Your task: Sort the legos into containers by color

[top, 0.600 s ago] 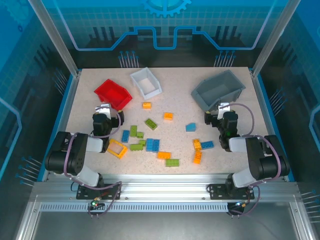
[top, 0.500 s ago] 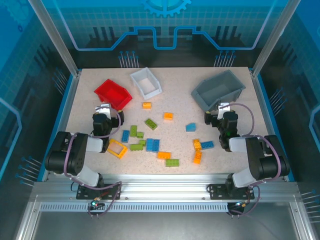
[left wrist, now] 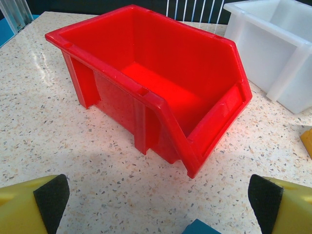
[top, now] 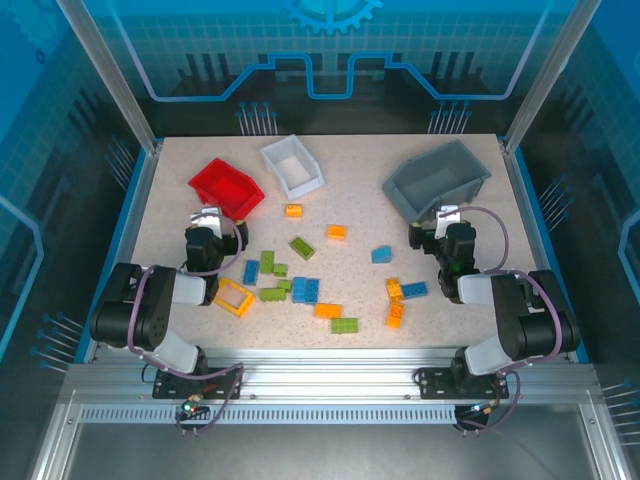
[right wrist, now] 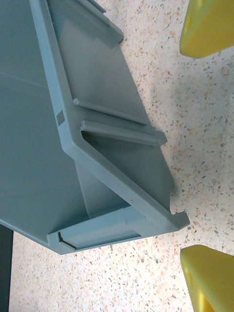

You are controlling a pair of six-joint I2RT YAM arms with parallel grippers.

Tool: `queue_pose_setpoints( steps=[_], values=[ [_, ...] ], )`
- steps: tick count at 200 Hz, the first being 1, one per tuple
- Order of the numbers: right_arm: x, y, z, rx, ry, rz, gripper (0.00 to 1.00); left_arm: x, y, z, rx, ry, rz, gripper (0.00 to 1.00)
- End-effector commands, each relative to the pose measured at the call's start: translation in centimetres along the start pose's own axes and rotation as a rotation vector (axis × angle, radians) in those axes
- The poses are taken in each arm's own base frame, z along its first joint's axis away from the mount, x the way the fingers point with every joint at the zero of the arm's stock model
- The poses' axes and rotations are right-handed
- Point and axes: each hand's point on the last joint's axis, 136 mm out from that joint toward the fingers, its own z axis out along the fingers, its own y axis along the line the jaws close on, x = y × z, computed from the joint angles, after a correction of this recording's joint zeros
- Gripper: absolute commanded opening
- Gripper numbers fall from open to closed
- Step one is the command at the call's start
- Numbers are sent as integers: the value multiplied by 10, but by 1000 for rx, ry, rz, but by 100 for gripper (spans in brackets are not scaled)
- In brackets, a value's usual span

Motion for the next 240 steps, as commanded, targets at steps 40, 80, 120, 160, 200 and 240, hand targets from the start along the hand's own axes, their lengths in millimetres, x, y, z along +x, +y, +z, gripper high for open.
queue_pose_setpoints(
  steps=[40,80,120,160,200,240],
  values=[
    [-16,-6,-1,20,-38,-8,100,-24,3,-16,-36,-97,15,99],
    [-144,5,-106,14,-289,35,100,-134,-23,-120,-37,-281,-75,99],
    [-180,11,-156,-168,-70,494,96,-150,-16,-145,-32,35,-535,99],
    [-193,71,-168,-297,66,321,81,-148,-18,-80,-85,459,-655,80],
    [-178,154,-153,-494,234,149,83,-147,-23,15,-115,622,-672,66],
    [-169,188,-146,-573,289,124,84,-125,-26,97,-139,719,-670,69]
  ],
)
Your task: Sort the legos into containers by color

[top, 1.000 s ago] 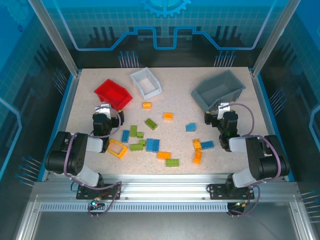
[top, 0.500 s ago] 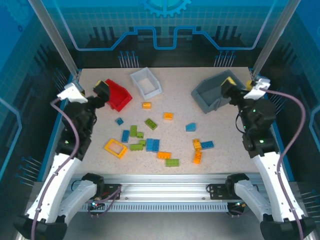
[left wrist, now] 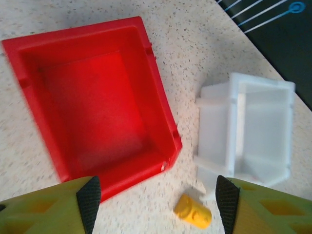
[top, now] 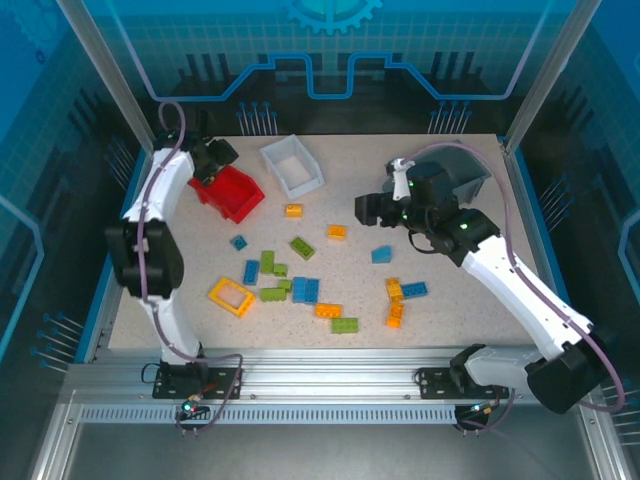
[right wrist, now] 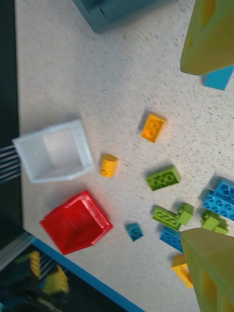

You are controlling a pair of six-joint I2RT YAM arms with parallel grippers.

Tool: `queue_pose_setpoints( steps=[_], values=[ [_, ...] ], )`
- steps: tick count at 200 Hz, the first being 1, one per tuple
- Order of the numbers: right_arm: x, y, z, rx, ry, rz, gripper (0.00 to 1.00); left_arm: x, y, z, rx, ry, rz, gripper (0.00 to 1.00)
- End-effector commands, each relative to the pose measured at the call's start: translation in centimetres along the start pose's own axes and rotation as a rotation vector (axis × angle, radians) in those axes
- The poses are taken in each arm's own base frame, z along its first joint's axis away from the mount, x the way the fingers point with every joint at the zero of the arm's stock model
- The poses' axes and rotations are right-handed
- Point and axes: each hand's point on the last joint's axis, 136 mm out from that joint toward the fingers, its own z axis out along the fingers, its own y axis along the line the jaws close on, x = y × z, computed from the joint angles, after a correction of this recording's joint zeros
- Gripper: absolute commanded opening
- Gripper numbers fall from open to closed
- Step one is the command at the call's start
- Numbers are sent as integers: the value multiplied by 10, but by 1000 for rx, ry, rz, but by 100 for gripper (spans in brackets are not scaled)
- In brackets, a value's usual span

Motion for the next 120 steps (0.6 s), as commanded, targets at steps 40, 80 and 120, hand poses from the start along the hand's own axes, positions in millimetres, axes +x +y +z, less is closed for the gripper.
queue_pose_setpoints(
  steps=[40,80,120],
  values=[
    [0,17,4,-53,43,-18,83,-5,-10,69,-27,135,-23,59],
    [1,17,13,-54,56,-1,83,2,-11,93,-1,172,-12,43],
    [4,14,23,-44,71,9,82,14,-26,95,55,193,32,23]
  ],
)
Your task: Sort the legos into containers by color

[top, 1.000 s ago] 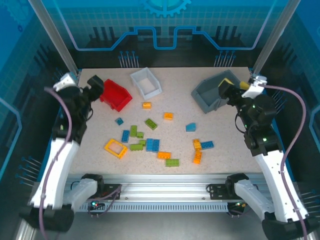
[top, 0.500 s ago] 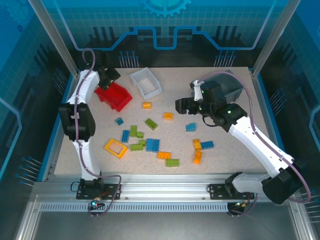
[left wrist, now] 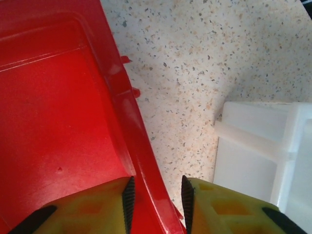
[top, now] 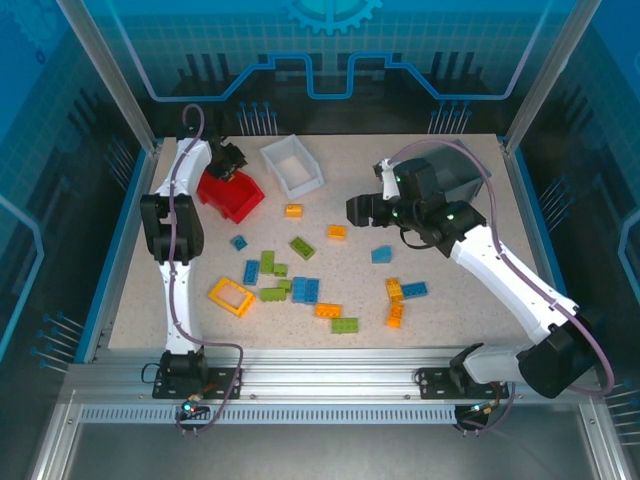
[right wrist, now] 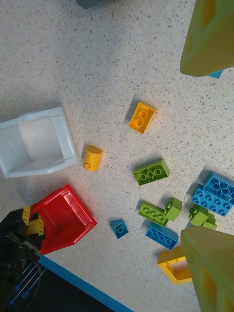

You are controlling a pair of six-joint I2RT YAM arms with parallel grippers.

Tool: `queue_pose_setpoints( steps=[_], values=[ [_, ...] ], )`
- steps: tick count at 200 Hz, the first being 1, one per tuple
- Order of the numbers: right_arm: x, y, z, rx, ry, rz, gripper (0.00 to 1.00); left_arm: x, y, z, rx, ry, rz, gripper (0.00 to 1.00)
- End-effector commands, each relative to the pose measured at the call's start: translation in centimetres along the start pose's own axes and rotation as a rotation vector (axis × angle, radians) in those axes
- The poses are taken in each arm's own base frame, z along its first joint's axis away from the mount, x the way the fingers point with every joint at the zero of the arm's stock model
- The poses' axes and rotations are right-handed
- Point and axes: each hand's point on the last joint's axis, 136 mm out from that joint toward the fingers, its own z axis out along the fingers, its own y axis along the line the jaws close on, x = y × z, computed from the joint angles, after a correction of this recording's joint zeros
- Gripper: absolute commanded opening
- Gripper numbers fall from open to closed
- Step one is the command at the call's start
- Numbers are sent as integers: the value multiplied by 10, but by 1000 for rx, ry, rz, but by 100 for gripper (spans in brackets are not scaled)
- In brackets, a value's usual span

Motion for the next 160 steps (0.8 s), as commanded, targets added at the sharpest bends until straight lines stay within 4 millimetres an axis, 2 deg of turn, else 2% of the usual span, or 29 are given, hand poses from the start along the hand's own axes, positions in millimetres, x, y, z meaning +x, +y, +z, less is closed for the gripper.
queue_pose_setpoints(
  steps=[1,27,100,120,137,151,160],
  values=[
    [-5,9,2,-26,-3,3,82,10,-19,-4,72,30,48,23],
    [-2,8,5,-24,7,9,81,27,-33,-5,111,45,85,12],
    [-2,3,1,-8,3,15,81,65,-53,-15,156,64,128,12],
    [-1,3,1,-11,3,20,81,67,-58,-19,168,51,139,12],
    [0,4,1,-16,7,21,81,66,-59,-25,172,36,149,19],
    [1,3,1,-16,12,21,82,64,-60,-37,166,2,163,34],
    [2,3,1,-15,13,22,82,62,-58,-44,158,-24,166,48]
  ],
)
